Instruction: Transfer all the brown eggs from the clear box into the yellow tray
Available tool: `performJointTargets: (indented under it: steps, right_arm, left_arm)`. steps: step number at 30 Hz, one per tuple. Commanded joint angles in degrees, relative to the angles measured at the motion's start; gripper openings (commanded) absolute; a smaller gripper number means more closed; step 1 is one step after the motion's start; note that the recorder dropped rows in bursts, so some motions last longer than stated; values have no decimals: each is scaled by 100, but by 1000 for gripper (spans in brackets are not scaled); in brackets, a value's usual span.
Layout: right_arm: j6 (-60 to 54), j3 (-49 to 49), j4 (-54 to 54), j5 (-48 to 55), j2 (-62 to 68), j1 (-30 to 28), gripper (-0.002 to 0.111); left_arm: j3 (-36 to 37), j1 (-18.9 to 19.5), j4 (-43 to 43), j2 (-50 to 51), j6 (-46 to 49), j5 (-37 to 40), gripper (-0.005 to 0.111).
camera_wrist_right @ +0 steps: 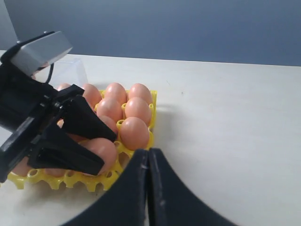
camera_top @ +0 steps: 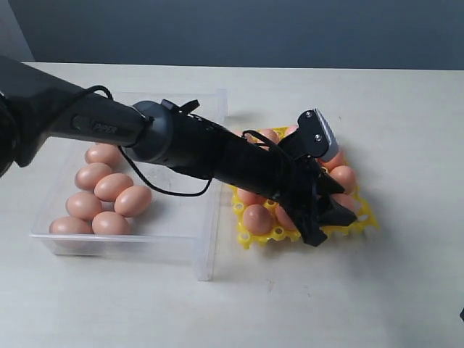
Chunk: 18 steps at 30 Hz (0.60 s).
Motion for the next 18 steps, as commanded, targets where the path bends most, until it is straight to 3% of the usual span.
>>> performJointTargets:
  steps: [1, 10, 15, 18]
  right_arm:
    - [-1, -20, -14, -68, 0, 8, 1]
    - [-1, -20, -14, -68, 0, 8, 1]
    - [-1, -20, -14, -68, 0, 8, 1]
    - [-1, -20, -14, -68, 0, 8, 1]
  left_arm:
    - [-98, -36, -94, 8, 149, -87, 23]
    - [-98, -36, -94, -14, 149, 84, 70]
    - [-98, -9, -94, -182, -49, 49, 72]
    - [-98, -9, -94, -450, -458, 69, 67]
